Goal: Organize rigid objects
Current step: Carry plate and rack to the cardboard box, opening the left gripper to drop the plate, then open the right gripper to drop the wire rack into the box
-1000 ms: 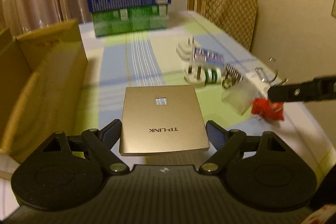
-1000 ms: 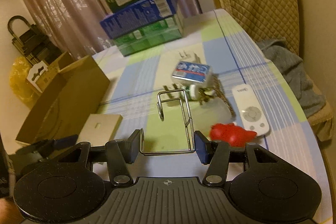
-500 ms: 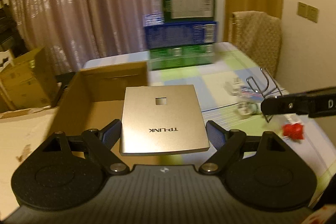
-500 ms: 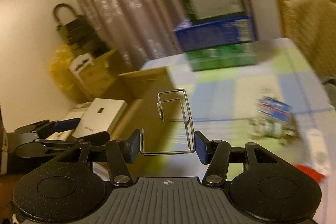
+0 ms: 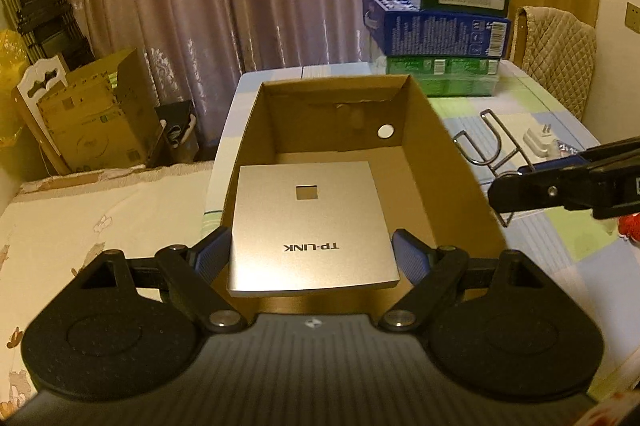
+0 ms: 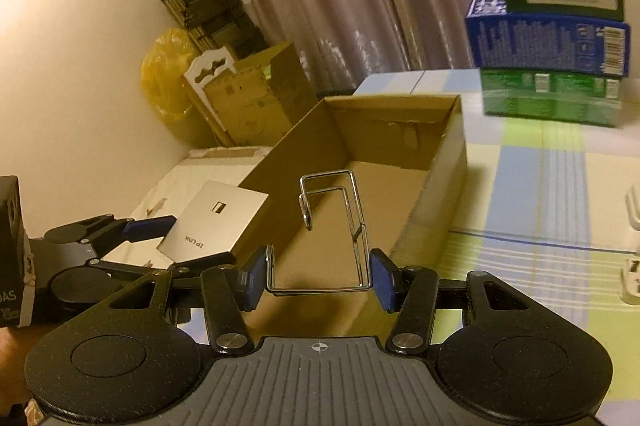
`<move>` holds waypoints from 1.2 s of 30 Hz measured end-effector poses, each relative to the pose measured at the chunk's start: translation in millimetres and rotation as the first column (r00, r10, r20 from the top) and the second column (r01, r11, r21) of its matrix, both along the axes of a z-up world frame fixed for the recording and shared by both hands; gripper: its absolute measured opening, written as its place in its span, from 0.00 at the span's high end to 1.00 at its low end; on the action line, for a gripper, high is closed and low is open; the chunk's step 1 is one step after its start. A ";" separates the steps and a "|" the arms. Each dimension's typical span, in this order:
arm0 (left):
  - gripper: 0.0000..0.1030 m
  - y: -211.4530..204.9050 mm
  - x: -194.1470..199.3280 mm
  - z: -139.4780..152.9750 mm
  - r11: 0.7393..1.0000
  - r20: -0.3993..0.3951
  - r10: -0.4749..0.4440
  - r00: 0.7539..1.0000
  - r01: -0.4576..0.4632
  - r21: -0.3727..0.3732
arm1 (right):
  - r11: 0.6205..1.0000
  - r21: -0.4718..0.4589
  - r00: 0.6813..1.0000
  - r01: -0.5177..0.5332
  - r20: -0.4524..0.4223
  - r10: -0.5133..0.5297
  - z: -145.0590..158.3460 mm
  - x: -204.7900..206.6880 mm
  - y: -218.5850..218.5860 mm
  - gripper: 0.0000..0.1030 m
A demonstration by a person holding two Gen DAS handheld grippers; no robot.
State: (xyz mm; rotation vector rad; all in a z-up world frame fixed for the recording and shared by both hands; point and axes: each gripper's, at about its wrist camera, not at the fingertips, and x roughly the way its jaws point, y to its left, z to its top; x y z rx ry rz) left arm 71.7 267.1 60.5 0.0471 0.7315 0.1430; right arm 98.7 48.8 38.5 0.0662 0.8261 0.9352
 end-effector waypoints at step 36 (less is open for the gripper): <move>0.20 36.5 -10.2 -15.1 0.996 0.030 0.035 0.999 -0.032 -0.083 | 0.998 -0.066 1.000 0.008 -0.005 -0.008 -31.2 3.1 26.9 0.51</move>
